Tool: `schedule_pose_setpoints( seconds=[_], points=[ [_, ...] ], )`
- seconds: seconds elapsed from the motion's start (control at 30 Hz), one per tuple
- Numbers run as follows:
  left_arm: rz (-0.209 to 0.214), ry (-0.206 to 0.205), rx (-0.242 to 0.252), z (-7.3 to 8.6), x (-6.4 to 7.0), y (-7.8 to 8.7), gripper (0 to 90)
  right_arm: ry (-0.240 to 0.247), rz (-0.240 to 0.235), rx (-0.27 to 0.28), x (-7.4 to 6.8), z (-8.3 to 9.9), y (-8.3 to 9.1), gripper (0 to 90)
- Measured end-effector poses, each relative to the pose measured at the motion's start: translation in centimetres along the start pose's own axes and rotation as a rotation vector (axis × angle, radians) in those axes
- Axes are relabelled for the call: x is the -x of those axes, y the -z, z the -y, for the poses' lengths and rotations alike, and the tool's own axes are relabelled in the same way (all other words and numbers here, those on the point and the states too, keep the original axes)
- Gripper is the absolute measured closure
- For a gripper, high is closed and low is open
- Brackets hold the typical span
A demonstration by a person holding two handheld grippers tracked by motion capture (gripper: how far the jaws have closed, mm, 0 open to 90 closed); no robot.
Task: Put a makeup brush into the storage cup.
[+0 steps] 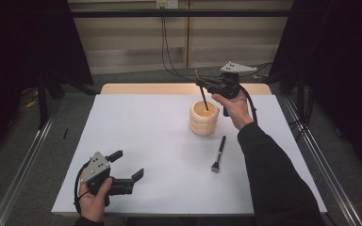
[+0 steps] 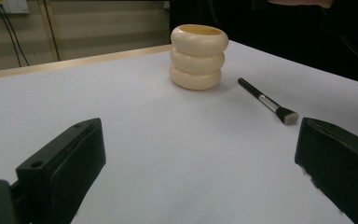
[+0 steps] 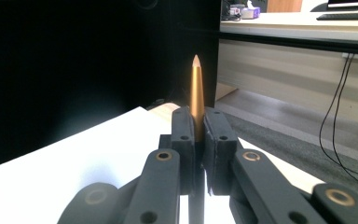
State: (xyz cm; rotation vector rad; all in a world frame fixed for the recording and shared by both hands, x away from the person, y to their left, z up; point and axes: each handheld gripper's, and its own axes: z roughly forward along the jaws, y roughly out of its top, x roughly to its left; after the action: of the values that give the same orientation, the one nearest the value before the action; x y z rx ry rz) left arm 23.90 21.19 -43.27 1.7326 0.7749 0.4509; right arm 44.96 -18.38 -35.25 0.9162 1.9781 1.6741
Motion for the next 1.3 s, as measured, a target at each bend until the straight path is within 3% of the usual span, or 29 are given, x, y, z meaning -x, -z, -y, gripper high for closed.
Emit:
schedule_pose_setpoints(
  seconds=[0.4,1.3],
  points=[
    [-0.003,0.005,-0.003,0.0,-0.1,0.0,1.8,-0.019,0.003,-0.018,0.5,2.0,-0.6,83.8],
    [-0.003,0.003,0.01,0.0,-0.2,0.2,1.6,-0.061,0.006,-0.069,0.7,6.8,0.3,83.5]
  ],
)
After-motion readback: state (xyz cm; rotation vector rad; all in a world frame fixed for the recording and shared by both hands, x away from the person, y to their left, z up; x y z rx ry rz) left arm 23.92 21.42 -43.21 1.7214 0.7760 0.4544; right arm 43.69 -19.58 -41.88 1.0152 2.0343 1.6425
